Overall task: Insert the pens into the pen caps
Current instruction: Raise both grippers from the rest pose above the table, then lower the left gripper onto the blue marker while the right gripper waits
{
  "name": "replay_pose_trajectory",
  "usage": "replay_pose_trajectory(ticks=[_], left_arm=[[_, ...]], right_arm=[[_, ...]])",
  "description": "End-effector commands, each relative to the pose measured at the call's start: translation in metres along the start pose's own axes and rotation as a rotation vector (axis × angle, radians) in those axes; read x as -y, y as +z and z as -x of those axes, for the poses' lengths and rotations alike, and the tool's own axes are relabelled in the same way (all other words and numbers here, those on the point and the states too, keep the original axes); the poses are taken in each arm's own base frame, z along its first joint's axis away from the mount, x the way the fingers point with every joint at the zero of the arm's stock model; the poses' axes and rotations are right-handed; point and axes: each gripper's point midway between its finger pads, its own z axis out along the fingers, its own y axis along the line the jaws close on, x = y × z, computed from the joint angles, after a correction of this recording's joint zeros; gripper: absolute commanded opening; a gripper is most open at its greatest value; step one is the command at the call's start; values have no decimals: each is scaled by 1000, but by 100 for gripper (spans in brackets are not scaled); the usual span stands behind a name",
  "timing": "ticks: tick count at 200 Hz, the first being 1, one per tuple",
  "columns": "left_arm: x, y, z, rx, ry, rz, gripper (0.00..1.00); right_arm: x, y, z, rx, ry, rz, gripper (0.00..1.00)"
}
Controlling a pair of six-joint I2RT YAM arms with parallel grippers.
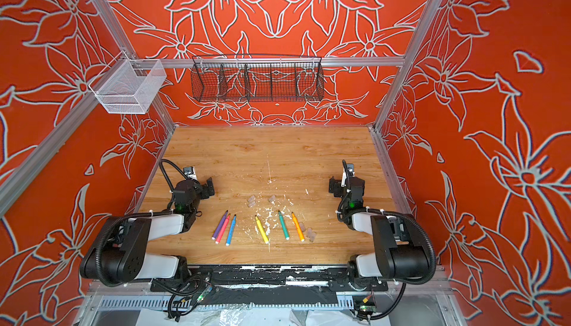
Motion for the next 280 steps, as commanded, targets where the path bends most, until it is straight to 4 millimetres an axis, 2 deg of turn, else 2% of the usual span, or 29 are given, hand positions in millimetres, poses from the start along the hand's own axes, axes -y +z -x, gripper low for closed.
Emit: replay_pose_trajectory(ticks=[1,56,72,82,95,113,137,153,174,184,193,209,216,225,232,248,270,280], left_arm=[[2,-2,7,22,2,-9,97],[2,-2,7,24,2,-8,97],[5,-7,21,50,26,3,97],[4,-13,33,41,43,42,97],[4,-27,50,34,51,74,97],[-4,-47,69,103,-42,95,97],[-15,-82,90,176,-238,83,97],[1,-104,100,171,-214,-43,97],[23,-135,111,123,-194,-211,97],[25,-151,119,100,-237,-244,97],[23,-164,123,80,-318,-258,97],[31,-186,120,49,-449,-351,97],[35,-193,116,37,-504,-395,97],[37,-200,105,-1,-577,-421,97],[39,-206,99,-27,-611,-444,97],[38,-219,88,-74,-634,-458,97],[29,-231,64,-174,-685,-405,97],[28,-235,58,-199,-719,-396,97]], right_arm=[[-1,1,5,18,-12,2,97],[-2,1,5,19,-12,3,97],[-2,1,5,20,-11,3,97],[-4,1,20,20,-20,13,97],[-9,-6,37,-49,-45,38,97],[-3,-19,51,9,-9,3,97],[5,-40,73,91,191,-12,97],[-7,-54,85,100,289,83,97],[-37,-75,104,34,249,263,97],[-39,-82,110,8,267,281,97],[-33,-86,114,0,342,251,97],[-24,-97,111,-26,527,210,97],[-32,-101,111,-14,590,271,97],[-51,-112,123,62,634,429,97],[-61,-119,125,93,672,517,97],[-63,-125,118,55,776,539,97],[-84,-132,119,-20,691,647,97],[-87,-128,116,-50,673,653,97]])
